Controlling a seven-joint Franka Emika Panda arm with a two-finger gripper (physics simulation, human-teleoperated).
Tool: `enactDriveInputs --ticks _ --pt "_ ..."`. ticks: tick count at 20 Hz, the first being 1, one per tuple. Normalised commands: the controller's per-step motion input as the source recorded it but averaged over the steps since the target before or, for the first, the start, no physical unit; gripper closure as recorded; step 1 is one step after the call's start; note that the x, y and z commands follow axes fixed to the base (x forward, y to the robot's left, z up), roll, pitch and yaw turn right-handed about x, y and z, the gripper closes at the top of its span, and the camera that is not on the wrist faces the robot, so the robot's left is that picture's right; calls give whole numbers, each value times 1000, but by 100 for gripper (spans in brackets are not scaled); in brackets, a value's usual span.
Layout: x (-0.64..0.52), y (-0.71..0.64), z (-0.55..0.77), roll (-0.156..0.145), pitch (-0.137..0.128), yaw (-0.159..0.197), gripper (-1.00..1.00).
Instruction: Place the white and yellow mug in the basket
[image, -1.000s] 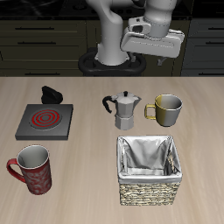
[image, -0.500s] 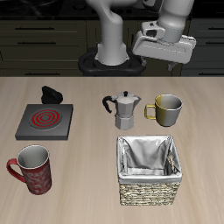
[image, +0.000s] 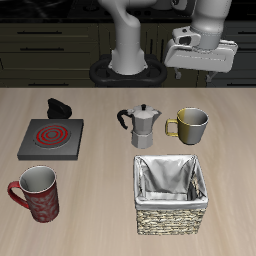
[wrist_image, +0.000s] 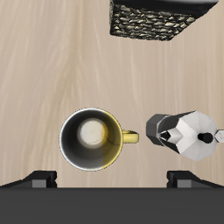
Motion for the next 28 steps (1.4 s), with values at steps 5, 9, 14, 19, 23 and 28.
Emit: enactDriveInputs --ticks 5,9,14,19,23,28 --pt "-2 315 -129 56 -10 -17 -100" --pt "-11 201 -120 15 -7 11 -100" --pt "17 118 -144 -2 7 -11 -100" --pt "50 51 -116 -19 -7 -11 -100" --pt "7 179 -301 27 16 -7 -100" --pt "24 87 -304 31 36 -17 -100"
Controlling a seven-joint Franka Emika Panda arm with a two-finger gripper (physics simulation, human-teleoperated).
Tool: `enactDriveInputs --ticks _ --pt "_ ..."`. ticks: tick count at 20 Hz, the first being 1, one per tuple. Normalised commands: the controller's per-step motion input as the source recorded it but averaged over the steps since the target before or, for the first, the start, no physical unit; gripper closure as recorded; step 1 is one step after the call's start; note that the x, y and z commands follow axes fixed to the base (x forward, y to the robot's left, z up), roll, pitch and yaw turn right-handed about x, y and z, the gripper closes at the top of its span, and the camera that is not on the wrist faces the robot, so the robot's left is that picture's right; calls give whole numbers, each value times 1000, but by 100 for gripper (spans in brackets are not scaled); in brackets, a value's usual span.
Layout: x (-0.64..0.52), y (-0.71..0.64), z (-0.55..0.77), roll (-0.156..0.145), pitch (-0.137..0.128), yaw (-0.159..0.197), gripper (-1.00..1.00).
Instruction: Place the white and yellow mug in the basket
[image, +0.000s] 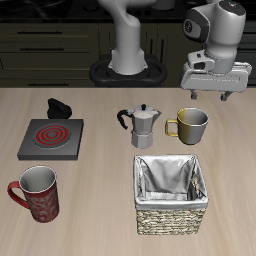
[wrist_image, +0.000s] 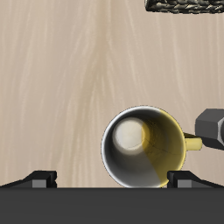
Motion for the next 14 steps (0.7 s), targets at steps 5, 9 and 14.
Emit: enactDriveInputs --ticks 5,9,14 --pt "24 98 -386 30 16 10 -100" --pt "63 50 -305 1 37 1 -100" --pt "-4 -13 -208 10 20 -10 -100"
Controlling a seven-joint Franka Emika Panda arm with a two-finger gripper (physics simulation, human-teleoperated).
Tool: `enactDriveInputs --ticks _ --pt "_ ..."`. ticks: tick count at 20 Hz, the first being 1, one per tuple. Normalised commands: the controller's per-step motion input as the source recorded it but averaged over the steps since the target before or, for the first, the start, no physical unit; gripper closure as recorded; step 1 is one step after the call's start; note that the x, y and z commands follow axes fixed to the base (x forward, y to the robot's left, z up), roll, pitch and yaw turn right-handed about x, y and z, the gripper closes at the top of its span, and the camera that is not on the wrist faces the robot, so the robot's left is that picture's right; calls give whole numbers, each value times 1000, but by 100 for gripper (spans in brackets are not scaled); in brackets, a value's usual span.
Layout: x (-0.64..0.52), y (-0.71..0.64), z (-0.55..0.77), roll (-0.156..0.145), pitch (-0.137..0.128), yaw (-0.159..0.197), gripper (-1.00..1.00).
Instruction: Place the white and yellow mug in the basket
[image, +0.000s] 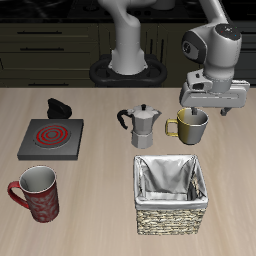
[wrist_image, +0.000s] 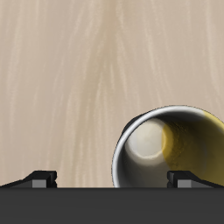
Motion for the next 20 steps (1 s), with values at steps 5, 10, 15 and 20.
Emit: enactDriveInputs --ticks 5,10,15,20 --pt "-6 -16 -265 9 21 -4 -100" --pt "-55 37 -275 6 42 -10 -100" --pt "8 -44 -314 29 66 -19 -100" --pt "9 -56 -79 33 13 -7 100"
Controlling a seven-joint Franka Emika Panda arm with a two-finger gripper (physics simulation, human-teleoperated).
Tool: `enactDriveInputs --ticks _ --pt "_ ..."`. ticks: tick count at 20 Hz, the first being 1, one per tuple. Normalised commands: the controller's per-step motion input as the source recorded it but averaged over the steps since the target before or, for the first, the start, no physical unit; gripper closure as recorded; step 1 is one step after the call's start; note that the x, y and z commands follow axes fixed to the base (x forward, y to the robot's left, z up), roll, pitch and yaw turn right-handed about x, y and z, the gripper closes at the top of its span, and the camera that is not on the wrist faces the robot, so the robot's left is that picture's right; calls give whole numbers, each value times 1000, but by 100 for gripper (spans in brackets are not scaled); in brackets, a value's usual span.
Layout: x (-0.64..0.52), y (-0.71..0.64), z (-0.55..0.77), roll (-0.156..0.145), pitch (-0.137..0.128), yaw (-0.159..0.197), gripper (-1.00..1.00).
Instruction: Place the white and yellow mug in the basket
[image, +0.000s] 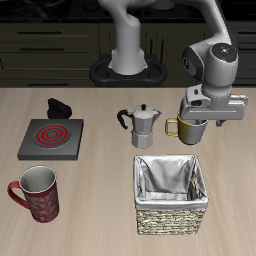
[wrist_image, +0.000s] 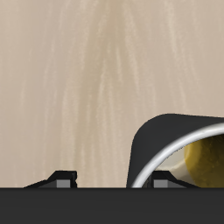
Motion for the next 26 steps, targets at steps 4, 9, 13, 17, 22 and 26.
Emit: enactDriveInputs --ticks 4,9,13,17,22,26 --pt "-18 -151 135 -6 -29 -1 100" --pt "36 -115 81 -5 -15 10 100" --pt "57 -76 165 -9 -47 28 100" --pt "44 -40 216 -2 -41 29 100" --pt "71 -96 269 -21 -49 25 100" --pt "123 -141 346 -19 -54 26 100"
